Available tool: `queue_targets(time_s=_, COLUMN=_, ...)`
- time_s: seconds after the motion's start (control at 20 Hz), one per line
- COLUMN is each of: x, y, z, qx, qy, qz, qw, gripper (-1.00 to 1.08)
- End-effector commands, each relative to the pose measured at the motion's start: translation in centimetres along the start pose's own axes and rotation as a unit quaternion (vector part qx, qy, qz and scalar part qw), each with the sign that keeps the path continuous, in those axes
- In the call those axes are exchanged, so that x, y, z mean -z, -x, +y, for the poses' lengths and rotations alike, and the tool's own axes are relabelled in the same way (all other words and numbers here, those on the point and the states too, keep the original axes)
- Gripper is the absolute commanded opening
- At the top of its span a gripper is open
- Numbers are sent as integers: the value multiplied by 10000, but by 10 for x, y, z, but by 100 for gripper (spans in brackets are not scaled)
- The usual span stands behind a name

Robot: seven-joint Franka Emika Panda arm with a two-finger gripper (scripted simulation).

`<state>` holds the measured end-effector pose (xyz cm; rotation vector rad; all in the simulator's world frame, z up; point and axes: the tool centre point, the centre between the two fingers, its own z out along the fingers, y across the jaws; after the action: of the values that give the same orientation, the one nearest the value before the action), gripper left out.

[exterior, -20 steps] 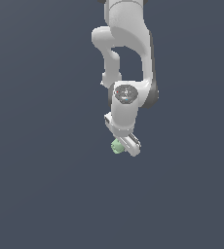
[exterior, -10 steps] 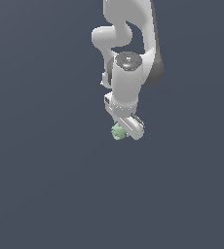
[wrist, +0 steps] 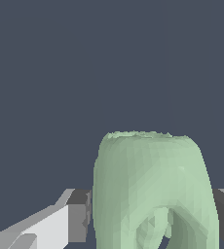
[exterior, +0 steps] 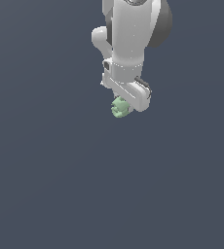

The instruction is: Pick up the object and move it to a goal position.

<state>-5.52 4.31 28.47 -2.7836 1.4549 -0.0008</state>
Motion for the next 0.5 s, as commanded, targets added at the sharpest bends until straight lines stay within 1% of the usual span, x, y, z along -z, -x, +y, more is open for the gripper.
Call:
queue_targets(time_s=0.0, x=28, y=5, z=7, qx=-1, qy=4, qz=2, qw=10000, gripper=-100)
queue_targets(time_s=0.25, x=76, y=13, z=17, qx=-2, qy=6, qz=5, qw=10000, gripper=-100)
queue_targets(time_s=0.45, x=107, y=18, z=23, qx=-2, qy=6, qz=5, qw=10000, gripper=-100)
